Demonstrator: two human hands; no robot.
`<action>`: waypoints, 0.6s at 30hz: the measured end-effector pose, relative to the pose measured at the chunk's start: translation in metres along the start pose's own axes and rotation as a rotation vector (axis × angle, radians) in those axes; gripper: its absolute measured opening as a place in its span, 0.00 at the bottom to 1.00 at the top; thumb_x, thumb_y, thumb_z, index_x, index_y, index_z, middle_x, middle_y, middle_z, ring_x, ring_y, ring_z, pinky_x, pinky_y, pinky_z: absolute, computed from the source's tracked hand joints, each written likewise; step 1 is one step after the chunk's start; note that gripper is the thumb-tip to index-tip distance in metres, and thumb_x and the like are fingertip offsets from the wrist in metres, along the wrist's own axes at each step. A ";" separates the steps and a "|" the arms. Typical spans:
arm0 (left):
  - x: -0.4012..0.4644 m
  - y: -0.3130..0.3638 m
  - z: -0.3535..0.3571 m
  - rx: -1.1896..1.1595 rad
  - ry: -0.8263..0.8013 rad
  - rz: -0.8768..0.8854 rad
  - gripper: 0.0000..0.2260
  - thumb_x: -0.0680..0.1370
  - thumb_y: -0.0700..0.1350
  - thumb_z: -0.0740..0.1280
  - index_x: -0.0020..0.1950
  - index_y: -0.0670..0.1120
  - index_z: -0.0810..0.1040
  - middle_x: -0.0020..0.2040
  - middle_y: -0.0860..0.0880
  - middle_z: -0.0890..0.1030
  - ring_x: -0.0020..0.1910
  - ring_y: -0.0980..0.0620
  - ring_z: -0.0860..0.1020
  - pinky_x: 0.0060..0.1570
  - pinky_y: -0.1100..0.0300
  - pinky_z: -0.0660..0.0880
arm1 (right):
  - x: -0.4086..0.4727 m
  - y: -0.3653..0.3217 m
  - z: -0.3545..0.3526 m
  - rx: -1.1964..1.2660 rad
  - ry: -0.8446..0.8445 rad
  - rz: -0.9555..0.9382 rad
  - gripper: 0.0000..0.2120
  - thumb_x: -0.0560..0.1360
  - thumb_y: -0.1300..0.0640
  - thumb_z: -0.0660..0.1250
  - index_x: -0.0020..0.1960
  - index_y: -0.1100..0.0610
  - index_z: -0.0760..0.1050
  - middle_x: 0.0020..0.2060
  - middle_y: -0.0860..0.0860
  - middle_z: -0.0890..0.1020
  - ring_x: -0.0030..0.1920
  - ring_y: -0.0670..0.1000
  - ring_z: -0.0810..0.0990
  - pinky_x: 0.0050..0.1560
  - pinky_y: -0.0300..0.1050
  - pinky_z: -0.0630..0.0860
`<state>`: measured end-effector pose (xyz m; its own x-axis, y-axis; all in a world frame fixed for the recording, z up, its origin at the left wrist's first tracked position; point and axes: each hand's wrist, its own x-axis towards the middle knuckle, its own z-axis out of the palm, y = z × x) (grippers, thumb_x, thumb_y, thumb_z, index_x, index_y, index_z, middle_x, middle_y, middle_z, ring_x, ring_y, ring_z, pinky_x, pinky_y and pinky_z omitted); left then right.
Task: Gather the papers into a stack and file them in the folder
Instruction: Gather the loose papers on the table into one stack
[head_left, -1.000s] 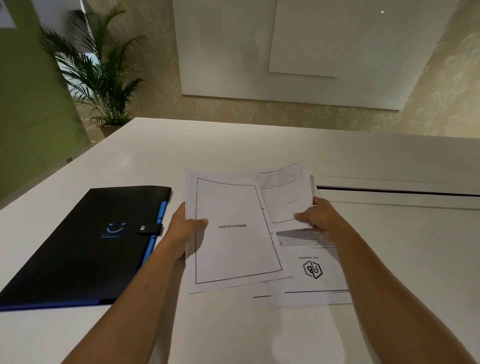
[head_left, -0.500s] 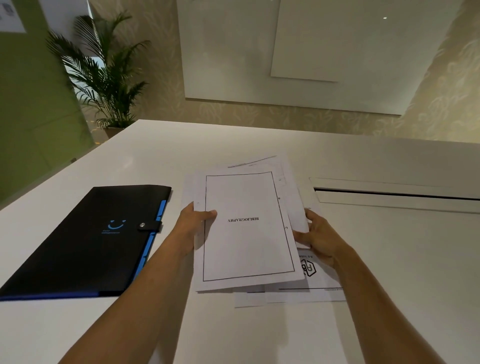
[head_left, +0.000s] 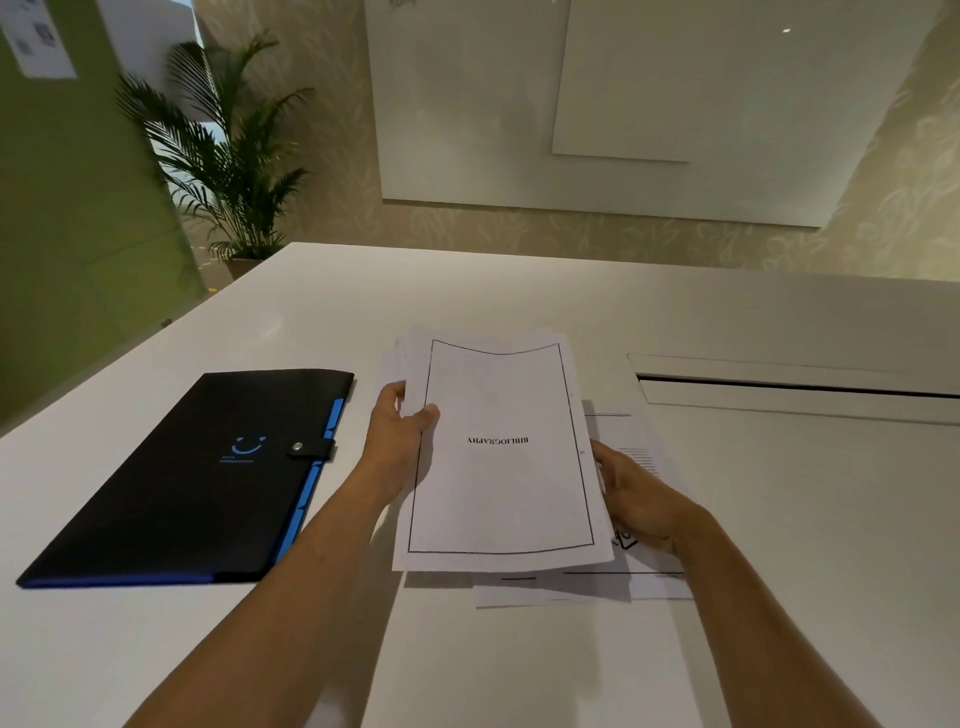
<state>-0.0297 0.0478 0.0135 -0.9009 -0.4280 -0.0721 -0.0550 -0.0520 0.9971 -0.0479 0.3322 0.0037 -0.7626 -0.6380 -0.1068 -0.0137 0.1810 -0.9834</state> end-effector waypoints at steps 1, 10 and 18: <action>-0.001 0.001 -0.001 0.014 0.003 0.054 0.24 0.78 0.40 0.66 0.71 0.50 0.64 0.68 0.48 0.71 0.62 0.47 0.74 0.63 0.53 0.71 | -0.002 -0.004 0.001 0.045 0.003 0.026 0.22 0.78 0.69 0.63 0.70 0.56 0.69 0.59 0.54 0.82 0.56 0.51 0.83 0.47 0.44 0.82; -0.009 0.009 0.009 0.106 -0.162 0.041 0.25 0.80 0.44 0.63 0.76 0.48 0.58 0.69 0.52 0.68 0.64 0.51 0.70 0.62 0.58 0.66 | 0.013 -0.008 0.006 0.166 0.206 0.053 0.16 0.79 0.55 0.64 0.66 0.56 0.74 0.58 0.54 0.83 0.57 0.51 0.83 0.57 0.47 0.80; 0.004 -0.012 -0.003 0.895 0.333 0.004 0.21 0.77 0.54 0.65 0.66 0.46 0.72 0.64 0.44 0.74 0.63 0.45 0.71 0.61 0.49 0.68 | 0.015 0.013 -0.003 0.230 0.510 -0.012 0.20 0.75 0.67 0.69 0.65 0.57 0.74 0.56 0.55 0.83 0.54 0.54 0.83 0.53 0.51 0.81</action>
<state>-0.0316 0.0434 0.0008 -0.7406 -0.6687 0.0659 -0.4857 0.6005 0.6353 -0.0613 0.3278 -0.0105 -0.9803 -0.1857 -0.0672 0.0737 -0.0284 -0.9969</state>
